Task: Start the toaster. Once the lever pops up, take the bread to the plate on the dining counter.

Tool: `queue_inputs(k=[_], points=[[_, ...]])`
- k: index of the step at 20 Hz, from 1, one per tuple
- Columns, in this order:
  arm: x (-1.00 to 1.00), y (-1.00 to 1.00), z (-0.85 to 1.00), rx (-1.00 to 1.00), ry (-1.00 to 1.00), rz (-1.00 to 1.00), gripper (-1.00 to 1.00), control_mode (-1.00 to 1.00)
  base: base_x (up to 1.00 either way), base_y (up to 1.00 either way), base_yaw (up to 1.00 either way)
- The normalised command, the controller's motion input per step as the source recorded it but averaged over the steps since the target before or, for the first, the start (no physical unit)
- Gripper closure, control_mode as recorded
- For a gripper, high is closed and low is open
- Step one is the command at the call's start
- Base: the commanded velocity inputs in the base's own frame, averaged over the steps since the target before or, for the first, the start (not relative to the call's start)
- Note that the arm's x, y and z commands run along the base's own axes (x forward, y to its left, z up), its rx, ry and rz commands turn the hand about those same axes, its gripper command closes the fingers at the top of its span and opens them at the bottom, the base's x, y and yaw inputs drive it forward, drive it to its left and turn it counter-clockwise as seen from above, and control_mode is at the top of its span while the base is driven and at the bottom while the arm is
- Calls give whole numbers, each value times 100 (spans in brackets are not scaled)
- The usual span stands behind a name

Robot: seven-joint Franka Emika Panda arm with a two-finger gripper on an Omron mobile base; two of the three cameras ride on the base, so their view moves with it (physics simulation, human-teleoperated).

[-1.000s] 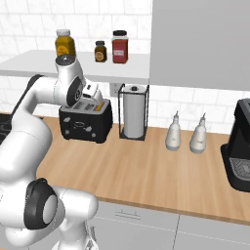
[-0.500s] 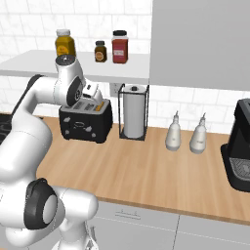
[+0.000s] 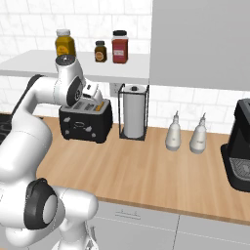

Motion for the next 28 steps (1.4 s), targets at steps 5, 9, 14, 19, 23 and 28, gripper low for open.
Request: queue_inputs(k=[5, 9, 14, 19, 23, 28], points=[[0, 0, 0, 0, 0, 0, -100, -100, 0, 0, 0], [0, 0, 0, 0, 0, 0, -100, -100, 0, 0, 0], [0, 0, 0, 0, 0, 0, -100, -100, 0, 0, 0], [0, 0, 0, 0, 0, 0, -100, -100, 0, 0, 0], [0, 0, 0, 0, 0, 0, -100, -100, 0, 0, 0], [0, 0, 0, 0, 0, 0, -100, -100, 0, 0, 0]])
